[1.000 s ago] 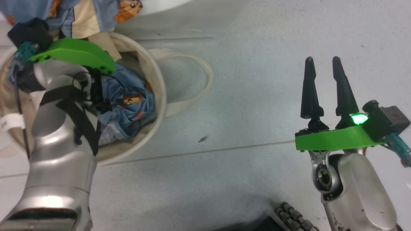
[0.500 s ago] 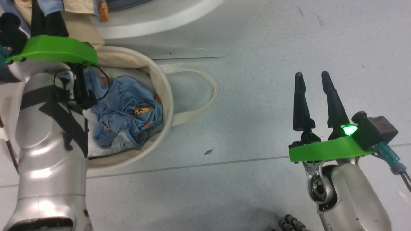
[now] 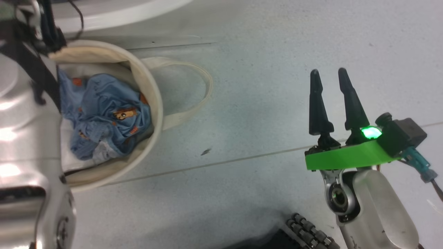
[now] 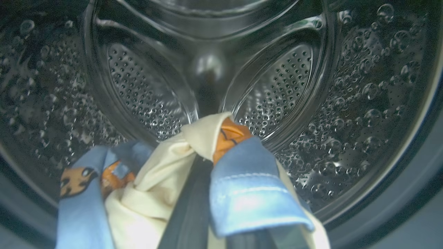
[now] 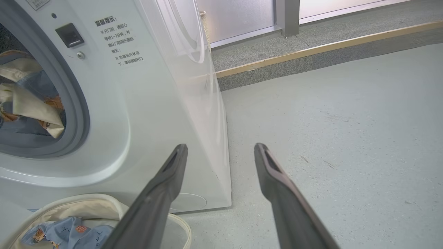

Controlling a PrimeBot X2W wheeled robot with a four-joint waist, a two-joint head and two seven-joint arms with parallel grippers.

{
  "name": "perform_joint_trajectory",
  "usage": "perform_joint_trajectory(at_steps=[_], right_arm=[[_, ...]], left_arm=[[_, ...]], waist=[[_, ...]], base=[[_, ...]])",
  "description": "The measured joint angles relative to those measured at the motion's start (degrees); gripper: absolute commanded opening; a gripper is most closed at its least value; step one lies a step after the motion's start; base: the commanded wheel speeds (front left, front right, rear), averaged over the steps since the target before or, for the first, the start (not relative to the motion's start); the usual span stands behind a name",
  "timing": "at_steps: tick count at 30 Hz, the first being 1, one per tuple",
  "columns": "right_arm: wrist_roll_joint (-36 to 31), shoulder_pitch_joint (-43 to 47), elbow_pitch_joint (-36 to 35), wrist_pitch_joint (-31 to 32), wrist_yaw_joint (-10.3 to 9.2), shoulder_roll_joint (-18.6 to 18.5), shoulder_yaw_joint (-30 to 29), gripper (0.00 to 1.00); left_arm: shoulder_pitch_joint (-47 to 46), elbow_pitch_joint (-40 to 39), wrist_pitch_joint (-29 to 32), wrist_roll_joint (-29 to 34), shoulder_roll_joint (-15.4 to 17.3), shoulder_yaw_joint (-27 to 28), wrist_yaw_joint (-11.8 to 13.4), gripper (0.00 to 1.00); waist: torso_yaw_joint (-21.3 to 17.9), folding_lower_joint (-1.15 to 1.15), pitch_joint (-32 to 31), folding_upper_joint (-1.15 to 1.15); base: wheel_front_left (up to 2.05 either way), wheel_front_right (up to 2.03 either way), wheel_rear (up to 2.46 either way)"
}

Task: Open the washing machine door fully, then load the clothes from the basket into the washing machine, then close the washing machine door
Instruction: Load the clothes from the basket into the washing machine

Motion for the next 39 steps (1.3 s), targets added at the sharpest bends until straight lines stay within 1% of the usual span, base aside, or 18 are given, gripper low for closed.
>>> perform_joint_trajectory(at_steps=[4,7,12,14,18,19,20,24,30,32,34,39], right_arm=[[0.54,-1.19,-0.76,0.0,0.0,0.0,0.21,1.0],[0.97,-1.2,-0.79,0.0,0.0,0.0,0.45,1.0],[1.77,-1.36,-1.09,0.0,0.0,0.01,1.24,1.0],[1.93,-1.52,-1.14,0.0,0.0,0.01,1.34,1.0],[2.45,-2.48,-1.43,0.0,0.0,0.01,1.66,1.0],[2.5,-2.73,-1.47,0.0,0.0,0.01,1.71,1.0],[2.5,-2.87,-1.58,0.0,0.0,0.03,1.75,1.0],[2.49,-3.48,-1.72,0.0,0.0,0.03,1.71,1.0],[1.51,-3.69,-1.72,0.0,0.0,0.03,1.32,1.0],[1.31,-3.69,-1.66,0.0,0.0,0.02,1.18,1.0],[0.93,-3.64,-1.25,0.0,0.0,0.03,1.31,1.0],[0.2,-3.24,-0.3,0.0,0.0,0.02,1.34,1.0]], left_arm=[[-5.33,-0.05,0.0,2.61,1.58,-2.04,0.0,0.0],[-9.24,1.12,-0.02,3.28,2.69,-2.47,0.37,0.0],[-14.93,8.09,-0.02,3.82,4.94,-2.49,1.7,0.0],[-17.02,11.14,-0.02,3.86,5.71,-2.49,2.64,0.0],[-20.52,14.89,-0.02,3.85,6.91,-2.25,4.09,0.0],[-21.06,15.85,-0.03,3.75,6.99,-1.97,4.1,0.0],[-21.47,16.8,-0.02,3.3,6.94,-1.81,4.0,1.0],[-21.29,17.36,-0.02,2.91,6.54,-2.33,3.0,1.0],[-18.57,13.6,-0.02,2.45,5.71,-3.23,1.85,1.0],[-16.05,12.41,-0.02,1.7,4.79,-3.46,1.25,1.0],[-12.94,12.05,-0.02,1.74,3.91,-4.15,0.11,1.0],[-4.2,9.44,-0.02,0.58,1.8,-4.67,-1.01,1.0]], waist=[[-1.65,0.0,1.43,0.0],[-2.75,0.0,2.69,0.0],[-4.31,0.0,5.18,0.0],[-4.84,0.0,6.29,0.0],[-5.66,0.0,8.45,0.0],[-5.8,0.0,8.9,0.0],[-5.88,0.0,9.31,0.0],[-5.45,0.0,10.13,0.0],[-3.91,-0.01,8.56,0.0],[-3.25,-0.01,7.55,0.0],[-2.59,-0.01,6.24,0.0],[-0.96,-0.02,2.08,0.0]], base=[[0.0,0.0,0.0],[0.0,0.0,0.0],[0.0,0.0,0.0],[0.0,0.0,0.0],[0.0,0.0,0.0],[0.0,0.0,0.0],[0.0,0.0,0.0],[0.0,0.0,0.0],[0.0,0.0,0.0],[0.0,0.0,0.0],[0.0,0.0,0.0],[0.0,0.0,0.0]])
